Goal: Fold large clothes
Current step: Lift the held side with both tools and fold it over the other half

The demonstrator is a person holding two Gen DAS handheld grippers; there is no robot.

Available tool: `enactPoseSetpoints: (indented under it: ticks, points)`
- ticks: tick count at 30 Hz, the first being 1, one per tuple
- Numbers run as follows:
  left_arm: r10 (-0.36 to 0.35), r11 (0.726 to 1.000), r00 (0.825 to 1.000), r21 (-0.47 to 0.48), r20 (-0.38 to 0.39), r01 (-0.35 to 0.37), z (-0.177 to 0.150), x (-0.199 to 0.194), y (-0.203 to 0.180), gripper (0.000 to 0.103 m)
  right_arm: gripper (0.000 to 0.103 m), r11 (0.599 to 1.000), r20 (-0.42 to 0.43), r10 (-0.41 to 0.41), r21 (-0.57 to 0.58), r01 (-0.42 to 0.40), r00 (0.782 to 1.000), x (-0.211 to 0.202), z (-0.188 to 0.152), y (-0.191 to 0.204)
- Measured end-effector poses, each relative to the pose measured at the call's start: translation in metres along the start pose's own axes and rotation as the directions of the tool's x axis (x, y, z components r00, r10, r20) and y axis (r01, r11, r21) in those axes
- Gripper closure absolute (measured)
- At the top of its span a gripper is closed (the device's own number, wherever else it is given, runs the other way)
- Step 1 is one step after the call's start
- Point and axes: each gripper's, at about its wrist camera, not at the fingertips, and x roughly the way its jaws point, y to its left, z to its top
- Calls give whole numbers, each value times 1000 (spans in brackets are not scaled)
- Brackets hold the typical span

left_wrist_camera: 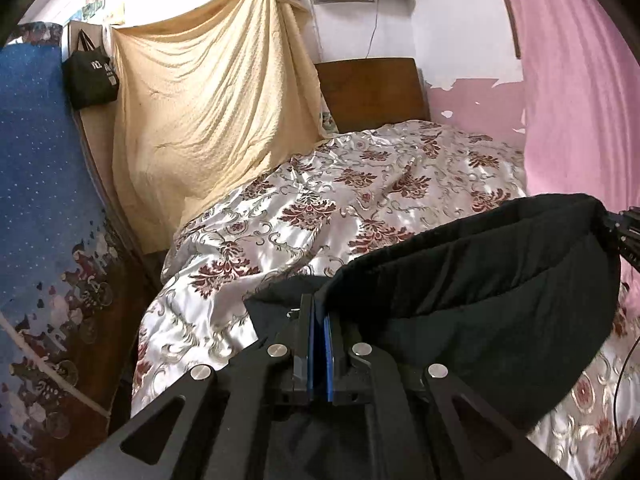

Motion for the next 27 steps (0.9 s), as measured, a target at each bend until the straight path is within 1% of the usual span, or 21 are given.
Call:
enactPoseSetpoints:
  ticks: [7, 11, 14, 19, 23, 27]
  points:
    - [27, 1000, 998, -1, -51, -27, 16, 55, 3, 98, 99, 1000, -45, -22, -8, 22, 999, 75, 22, 12]
    - [20, 999, 995, -30, -101, -23, 13, 93, 9, 98, 99, 1000, -76, -18, 12, 19, 997, 113, 22, 21]
    - [16, 998, 992, -51, -124, -23, 7, 114, 11, 98, 99, 999, -86, -17, 30, 19, 996, 134, 16, 27]
    - [22, 997, 989, -64, -146, -32, -3, 142, 7, 98, 99, 999, -104, -17, 42, 21, 994, 159, 1, 32]
    - [17, 997, 989, -77, -149, -29, -4, 155, 9, 98, 99, 999, -104, -14, 51, 19, 995, 170, -8, 31]
    - [16, 995, 986, -95, -169, -33, -5, 168, 8, 97, 98, 998, -115, -15, 53, 21, 993, 179, -12, 37]
